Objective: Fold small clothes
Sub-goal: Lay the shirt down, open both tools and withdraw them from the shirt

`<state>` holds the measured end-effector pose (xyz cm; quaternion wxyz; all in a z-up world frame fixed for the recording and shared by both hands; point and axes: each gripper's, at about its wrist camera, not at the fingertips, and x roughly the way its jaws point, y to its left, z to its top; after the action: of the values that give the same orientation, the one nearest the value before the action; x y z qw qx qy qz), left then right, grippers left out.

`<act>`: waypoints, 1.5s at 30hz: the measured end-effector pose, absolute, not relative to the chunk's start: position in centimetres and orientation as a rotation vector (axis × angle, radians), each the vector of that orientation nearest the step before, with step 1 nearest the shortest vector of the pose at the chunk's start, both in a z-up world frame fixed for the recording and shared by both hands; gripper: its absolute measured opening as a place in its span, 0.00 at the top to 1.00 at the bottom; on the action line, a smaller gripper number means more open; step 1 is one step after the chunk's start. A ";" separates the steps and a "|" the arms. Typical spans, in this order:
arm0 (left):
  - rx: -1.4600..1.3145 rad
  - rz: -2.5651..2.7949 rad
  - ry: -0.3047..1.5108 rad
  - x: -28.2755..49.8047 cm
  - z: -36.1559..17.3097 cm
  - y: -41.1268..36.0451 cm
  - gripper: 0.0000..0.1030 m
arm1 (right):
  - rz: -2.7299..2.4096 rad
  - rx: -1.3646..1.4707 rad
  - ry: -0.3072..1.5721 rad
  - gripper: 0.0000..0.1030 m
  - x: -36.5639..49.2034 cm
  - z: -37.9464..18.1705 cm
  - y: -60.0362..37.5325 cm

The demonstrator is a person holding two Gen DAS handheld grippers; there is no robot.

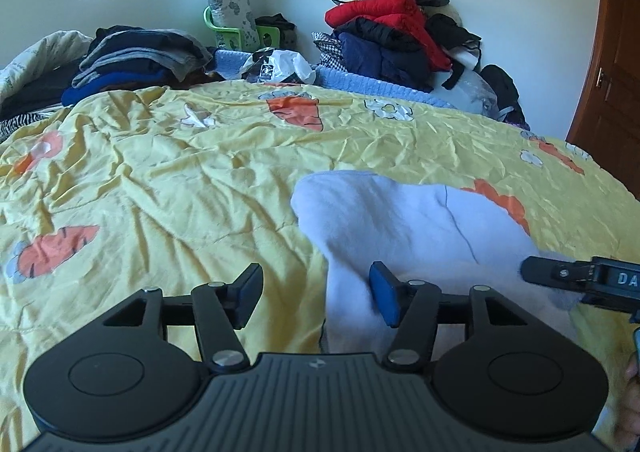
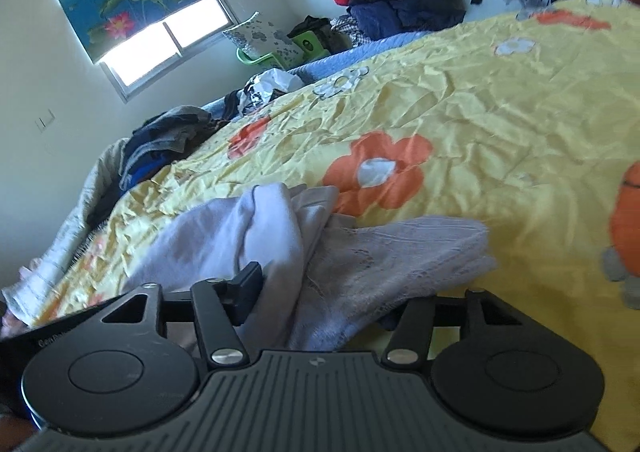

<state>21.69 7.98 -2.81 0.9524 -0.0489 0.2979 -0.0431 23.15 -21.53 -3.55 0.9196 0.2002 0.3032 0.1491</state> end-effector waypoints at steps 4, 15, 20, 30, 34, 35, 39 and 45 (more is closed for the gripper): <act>-0.121 -0.077 0.602 19.8 -2.7 9.1 0.36 | 0.265 0.374 0.570 0.38 19.8 -2.3 -22.6; -0.171 -0.102 0.612 16.1 -2.6 9.4 0.35 | 0.482 0.198 0.552 0.57 13.0 -0.8 -18.9; -0.139 -0.135 0.628 15.2 -2.9 8.1 0.35 | 0.480 0.179 0.623 0.94 13.1 -2.0 -17.8; -0.127 -0.132 0.655 14.0 -3.8 8.1 0.31 | 0.403 0.171 0.543 0.77 11.3 -0.8 -18.8; -0.116 -0.130 0.667 13.6 -4.5 7.6 0.31 | 0.453 0.053 0.555 0.72 12.8 -0.5 -15.8; -0.111 -0.127 0.665 13.5 -4.5 7.6 0.31 | 0.453 0.053 0.555 0.72 12.8 -0.5 -15.8; -0.107 -0.129 0.660 13.2 -4.4 7.5 0.31 | 0.355 -0.035 0.595 0.63 13.2 -1.8 -14.4; -0.121 -0.122 0.661 12.7 -4.3 7.5 0.30 | 0.363 -0.034 0.554 0.38 11.2 -1.6 -14.6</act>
<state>12.74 7.45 -4.34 0.9423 -0.0593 0.3240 -0.0597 11.21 -14.62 -1.63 0.9455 -0.0167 0.2718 0.1783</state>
